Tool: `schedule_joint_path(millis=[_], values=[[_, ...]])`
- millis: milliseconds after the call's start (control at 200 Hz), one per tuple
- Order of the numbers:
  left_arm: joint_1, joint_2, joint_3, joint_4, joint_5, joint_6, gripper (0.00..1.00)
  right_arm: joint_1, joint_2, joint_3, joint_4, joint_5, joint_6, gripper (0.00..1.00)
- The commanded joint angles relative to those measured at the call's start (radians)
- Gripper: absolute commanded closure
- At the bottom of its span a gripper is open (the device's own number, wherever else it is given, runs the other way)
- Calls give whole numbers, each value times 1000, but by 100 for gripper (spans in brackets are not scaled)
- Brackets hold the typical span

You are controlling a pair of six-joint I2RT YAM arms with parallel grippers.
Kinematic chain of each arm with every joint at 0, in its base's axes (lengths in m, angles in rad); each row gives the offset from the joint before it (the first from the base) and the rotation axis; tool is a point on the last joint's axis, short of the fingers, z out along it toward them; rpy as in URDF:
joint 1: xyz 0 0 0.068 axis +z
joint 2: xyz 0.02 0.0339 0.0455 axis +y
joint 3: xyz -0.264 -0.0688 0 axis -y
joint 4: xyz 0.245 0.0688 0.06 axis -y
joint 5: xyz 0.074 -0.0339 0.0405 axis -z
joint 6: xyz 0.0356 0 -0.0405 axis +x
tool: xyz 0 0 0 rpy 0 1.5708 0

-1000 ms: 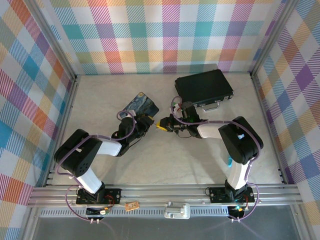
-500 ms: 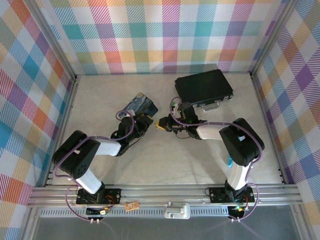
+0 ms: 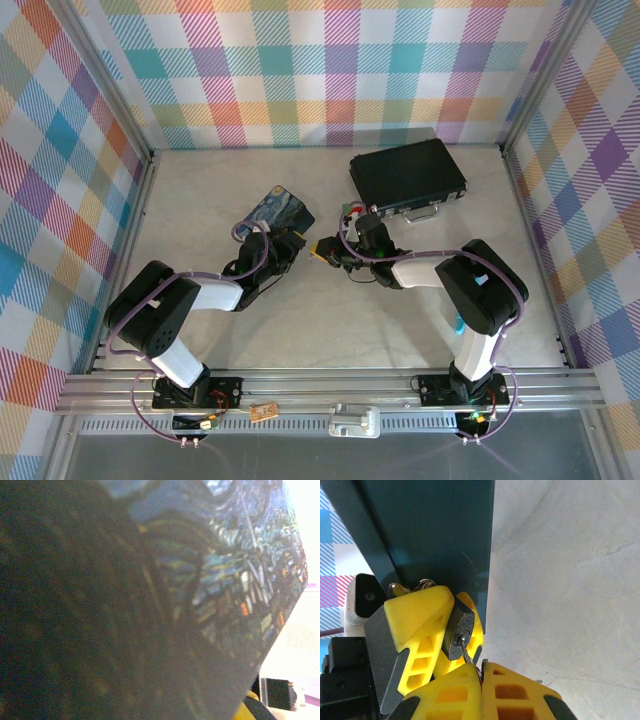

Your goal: Unlock a padlock with a key

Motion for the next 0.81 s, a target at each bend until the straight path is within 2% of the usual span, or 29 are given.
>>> schedule_joint_path(millis=[0, 520, 640, 800], values=[[-43, -29, 25, -44, 67, -52, 100, 22, 13, 30, 60, 104, -135, 100], [-43, -33, 45, -24, 106, -98, 100, 53, 37, 1, 183, 131, -442, 100], [-43, -31, 44, -19, 116, -96, 100, 54, 29, 8, 176, 126, -392, 100], [-43, -32, 36, -7, 127, -90, 100, 47, 48, 71, 110, 79, -130, 100]])
